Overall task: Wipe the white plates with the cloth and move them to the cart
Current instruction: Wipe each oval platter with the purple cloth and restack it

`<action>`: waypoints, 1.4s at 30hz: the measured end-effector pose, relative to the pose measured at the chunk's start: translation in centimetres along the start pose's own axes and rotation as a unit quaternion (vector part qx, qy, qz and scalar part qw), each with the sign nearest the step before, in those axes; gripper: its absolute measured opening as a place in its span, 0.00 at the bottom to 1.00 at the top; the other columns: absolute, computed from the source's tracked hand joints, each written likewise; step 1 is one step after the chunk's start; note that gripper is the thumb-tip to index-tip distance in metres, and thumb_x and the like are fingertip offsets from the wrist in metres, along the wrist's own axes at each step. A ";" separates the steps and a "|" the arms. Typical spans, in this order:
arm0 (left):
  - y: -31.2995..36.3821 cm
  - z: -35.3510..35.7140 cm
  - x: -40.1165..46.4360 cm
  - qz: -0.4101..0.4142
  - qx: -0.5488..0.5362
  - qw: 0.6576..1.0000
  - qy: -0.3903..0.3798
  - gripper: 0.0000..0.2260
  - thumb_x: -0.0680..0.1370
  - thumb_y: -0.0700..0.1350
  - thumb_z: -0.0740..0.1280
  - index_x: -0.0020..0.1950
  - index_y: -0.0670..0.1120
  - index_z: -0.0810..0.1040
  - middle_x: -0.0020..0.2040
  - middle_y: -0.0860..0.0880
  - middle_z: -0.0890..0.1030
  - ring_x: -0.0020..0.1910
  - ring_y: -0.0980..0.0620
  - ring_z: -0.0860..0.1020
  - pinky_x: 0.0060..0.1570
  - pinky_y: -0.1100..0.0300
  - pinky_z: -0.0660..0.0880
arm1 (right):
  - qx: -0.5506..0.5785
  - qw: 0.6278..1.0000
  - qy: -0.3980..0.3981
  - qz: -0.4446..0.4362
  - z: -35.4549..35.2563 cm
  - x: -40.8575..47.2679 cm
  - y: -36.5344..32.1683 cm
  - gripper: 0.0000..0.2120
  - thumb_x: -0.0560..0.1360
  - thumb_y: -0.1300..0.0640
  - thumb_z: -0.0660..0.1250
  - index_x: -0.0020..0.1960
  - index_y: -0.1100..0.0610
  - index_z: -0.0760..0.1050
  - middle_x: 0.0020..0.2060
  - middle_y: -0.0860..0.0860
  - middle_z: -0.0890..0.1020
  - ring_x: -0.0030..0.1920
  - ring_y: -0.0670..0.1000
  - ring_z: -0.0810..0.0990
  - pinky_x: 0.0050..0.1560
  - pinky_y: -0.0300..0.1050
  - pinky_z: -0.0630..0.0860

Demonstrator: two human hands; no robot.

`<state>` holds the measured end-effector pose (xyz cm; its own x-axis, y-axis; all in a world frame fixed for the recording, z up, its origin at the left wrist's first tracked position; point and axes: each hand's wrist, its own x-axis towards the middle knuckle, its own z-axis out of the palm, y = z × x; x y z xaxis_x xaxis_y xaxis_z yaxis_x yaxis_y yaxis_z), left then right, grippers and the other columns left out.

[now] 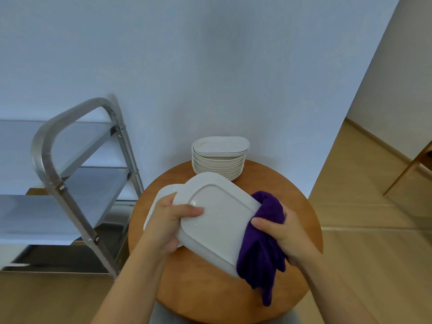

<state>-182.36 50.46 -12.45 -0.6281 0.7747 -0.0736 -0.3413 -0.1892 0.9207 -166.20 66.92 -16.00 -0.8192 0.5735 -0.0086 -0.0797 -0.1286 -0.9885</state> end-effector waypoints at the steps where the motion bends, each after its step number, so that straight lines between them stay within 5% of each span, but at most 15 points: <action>1: -0.2 -0.1 0.0 -0.001 -0.010 1.000 0.009 0.19 0.56 0.30 0.70 0.46 0.38 0.79 0.38 0.42 0.84 0.35 0.45 0.83 0.29 0.55 0.79 | 0.034 0.999 0.027 0.000 0.4 -0.3 0.5 0.23 0.60 0.58 0.80 0.53 0.51 0.78 0.44 0.52 0.84 0.45 0.53 0.84 0.39 0.44 0.80; 7: -1.3 0.2 -0.4 0.023 -0.064 0.994 0.088 0.19 0.56 0.34 0.71 0.46 0.43 0.79 0.37 0.45 0.85 0.35 0.47 0.84 0.29 0.55 0.79 | 0.173 0.967 0.188 -0.012 2.6 -0.4 1.7 0.27 0.54 0.51 0.77 0.52 0.52 0.77 0.38 0.49 0.85 0.37 0.51 0.84 0.34 0.43 0.79; 11: -2.7 1.3 -0.4 0.031 -0.136 0.979 0.151 0.21 0.59 0.37 0.70 0.51 0.45 0.79 0.46 0.44 0.84 0.44 0.43 0.82 0.39 0.50 0.79 | 0.227 0.930 0.290 -0.017 4.7 -0.2 2.3 0.24 0.57 0.47 0.76 0.51 0.50 0.76 0.37 0.47 0.85 0.38 0.48 0.84 0.32 0.41 0.78; 16: -6.3 5.1 -1.1 0.029 -0.203 0.961 0.184 0.18 0.62 0.42 0.73 0.51 0.49 0.80 0.45 0.47 0.85 0.42 0.47 0.84 0.34 0.56 0.80 | 0.264 0.886 0.381 0.004 6.8 0.8 2.3 0.29 0.66 0.51 0.76 0.64 0.54 0.71 0.50 0.52 0.82 0.47 0.53 0.83 0.44 0.50 0.81; 19: -8.0 6.3 -2.0 -0.020 -0.169 0.973 0.154 0.27 0.59 0.52 0.75 0.57 0.53 0.78 0.52 0.48 0.84 0.50 0.47 0.82 0.46 0.51 0.80 | 0.242 0.904 0.351 0.027 7.2 0.8 2.4 0.21 0.69 0.53 0.74 0.59 0.53 0.74 0.48 0.51 0.83 0.47 0.53 0.83 0.46 0.51 0.82; 22: -6.8 3.2 -1.9 -0.059 -0.163 0.979 0.112 0.33 0.57 0.54 0.74 0.62 0.48 0.75 0.53 0.46 0.84 0.50 0.45 0.83 0.41 0.53 0.81 | 0.185 0.941 0.284 0.024 4.9 0.8 1.6 0.18 0.70 0.58 0.74 0.59 0.55 0.75 0.48 0.52 0.84 0.47 0.54 0.84 0.39 0.43 0.80; 28: -3.7 0.3 -0.5 -0.205 -0.147 0.968 -0.020 0.15 0.68 0.47 0.71 0.53 0.45 0.84 0.52 0.40 0.83 0.47 0.40 0.83 0.39 0.49 0.80 | 0.027 0.992 0.118 0.043 3.5 1.0 0.8 0.20 0.68 0.54 0.75 0.58 0.51 0.74 0.46 0.49 0.84 0.44 0.50 0.84 0.39 0.42 0.79; 32: -3.6 0.8 0.0 -0.159 -0.174 0.971 -0.047 0.15 0.70 0.46 0.70 0.55 0.45 0.83 0.55 0.40 0.82 0.50 0.39 0.82 0.41 0.47 0.80 | -0.003 0.990 0.140 0.008 4.6 0.7 0.9 0.20 0.70 0.51 0.73 0.60 0.46 0.72 0.51 0.47 0.82 0.49 0.48 0.82 0.47 0.45 0.80; 38: -4.0 1.8 0.0 -0.095 -0.150 0.981 0.073 0.19 0.66 0.50 0.71 0.56 0.51 0.75 0.45 0.45 0.85 0.49 0.42 0.82 0.36 0.51 0.80 | -0.076 0.977 0.195 -0.036 7.3 -1.1 4.2 0.23 0.73 0.49 0.69 0.65 0.42 0.64 0.57 0.43 0.76 0.56 0.47 0.77 0.56 0.48 0.78; 42: -5.1 1.3 -1.4 -0.071 -0.101 0.992 0.036 0.21 0.69 0.51 0.69 0.61 0.51 0.75 0.51 0.44 0.84 0.51 0.41 0.82 0.41 0.49 0.80 | -0.081 0.984 0.143 -0.063 5.4 -0.3 2.9 0.24 0.74 0.50 0.68 0.67 0.40 0.66 0.62 0.45 0.75 0.59 0.48 0.76 0.58 0.51 0.77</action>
<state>-178.89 51.11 -16.55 -0.6101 0.7578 -0.2313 -0.5578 -0.2035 0.8046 -169.25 61.95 -18.08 -0.6134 0.7838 0.0970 -0.0598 0.0764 -0.9953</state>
